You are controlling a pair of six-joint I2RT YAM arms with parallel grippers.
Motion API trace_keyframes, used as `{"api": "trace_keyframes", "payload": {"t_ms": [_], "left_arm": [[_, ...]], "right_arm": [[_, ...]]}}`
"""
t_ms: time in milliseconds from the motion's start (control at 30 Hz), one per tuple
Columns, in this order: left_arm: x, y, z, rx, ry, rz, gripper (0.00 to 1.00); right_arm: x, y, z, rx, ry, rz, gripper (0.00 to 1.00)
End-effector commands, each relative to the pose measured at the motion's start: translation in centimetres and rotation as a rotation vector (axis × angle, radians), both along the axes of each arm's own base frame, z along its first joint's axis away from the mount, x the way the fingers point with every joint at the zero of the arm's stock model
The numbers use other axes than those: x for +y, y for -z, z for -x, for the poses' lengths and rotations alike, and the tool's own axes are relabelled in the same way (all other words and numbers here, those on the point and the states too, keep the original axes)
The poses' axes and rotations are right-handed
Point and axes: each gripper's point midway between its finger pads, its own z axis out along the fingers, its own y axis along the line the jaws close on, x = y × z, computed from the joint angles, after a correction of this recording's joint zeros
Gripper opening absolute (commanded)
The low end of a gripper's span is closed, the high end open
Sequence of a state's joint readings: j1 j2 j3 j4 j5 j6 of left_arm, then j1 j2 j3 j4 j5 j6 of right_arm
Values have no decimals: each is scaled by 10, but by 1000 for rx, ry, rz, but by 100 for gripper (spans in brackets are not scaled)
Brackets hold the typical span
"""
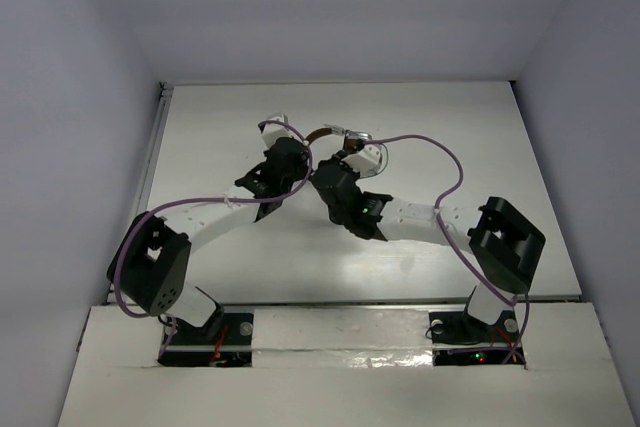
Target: Wrap the headphones
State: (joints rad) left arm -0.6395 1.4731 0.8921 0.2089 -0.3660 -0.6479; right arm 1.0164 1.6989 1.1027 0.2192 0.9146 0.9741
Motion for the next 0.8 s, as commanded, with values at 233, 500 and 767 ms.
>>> {"api": "trace_keyframes", "payload": {"t_ms": [233,500,767], "left_arm": [[-18,-40,-12,-100,16,116,0],[-21,-42,-11,-93,11,156,0],[-21,-53,-10,-93,13,170,0]], "right_arm": [[-14,-45,-2,-96,110,-151,10],[-28,-54,-5,-118,184,-110,10],[-23,-32,-12,-105,202,-18,10]]}}
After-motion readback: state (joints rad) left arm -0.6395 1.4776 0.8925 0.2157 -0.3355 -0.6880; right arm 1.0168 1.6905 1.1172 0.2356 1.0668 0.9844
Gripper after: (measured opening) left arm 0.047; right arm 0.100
